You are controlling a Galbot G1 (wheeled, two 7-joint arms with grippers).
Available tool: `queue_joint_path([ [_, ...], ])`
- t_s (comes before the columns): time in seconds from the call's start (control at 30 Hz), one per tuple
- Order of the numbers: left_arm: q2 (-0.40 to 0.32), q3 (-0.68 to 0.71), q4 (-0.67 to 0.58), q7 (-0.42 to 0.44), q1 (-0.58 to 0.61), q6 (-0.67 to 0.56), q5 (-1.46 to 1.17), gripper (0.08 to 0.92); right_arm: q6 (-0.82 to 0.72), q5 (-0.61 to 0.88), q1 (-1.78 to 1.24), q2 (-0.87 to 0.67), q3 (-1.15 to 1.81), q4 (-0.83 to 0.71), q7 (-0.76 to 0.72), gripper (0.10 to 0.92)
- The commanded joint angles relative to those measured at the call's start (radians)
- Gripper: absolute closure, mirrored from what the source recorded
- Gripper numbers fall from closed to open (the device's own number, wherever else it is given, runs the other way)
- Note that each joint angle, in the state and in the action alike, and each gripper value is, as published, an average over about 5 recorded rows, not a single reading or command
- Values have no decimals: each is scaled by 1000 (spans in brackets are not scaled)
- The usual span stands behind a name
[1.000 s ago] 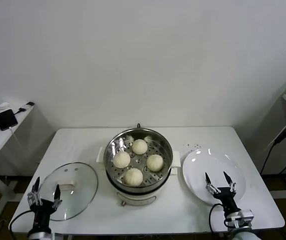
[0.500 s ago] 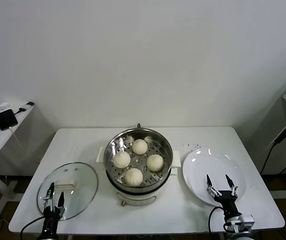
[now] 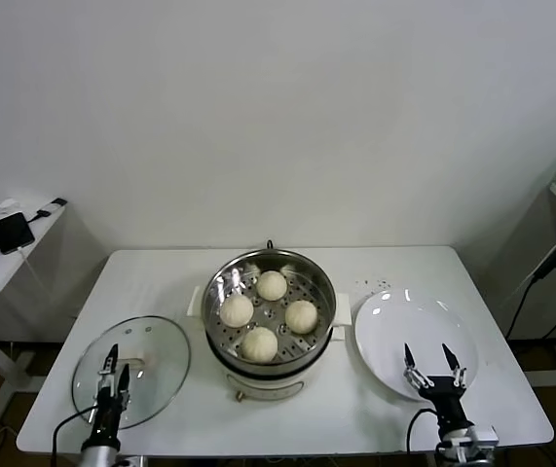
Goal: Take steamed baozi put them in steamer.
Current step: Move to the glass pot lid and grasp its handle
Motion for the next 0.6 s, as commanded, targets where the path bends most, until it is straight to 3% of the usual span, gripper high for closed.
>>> queue_joint_path([
  [0.03, 11, 4, 76, 4, -79, 8, 25, 177, -2, -15, -15, 9, 6, 23, 2, 202],
  [0.27, 23, 7, 84, 9, -86, 5, 10, 199, 0, -34, -13, 21, 7, 8, -1, 203],
  [0.6, 32, 10, 128, 4, -85, 4, 10, 467, -2, -46, -10, 31, 0, 4, -5, 203],
])
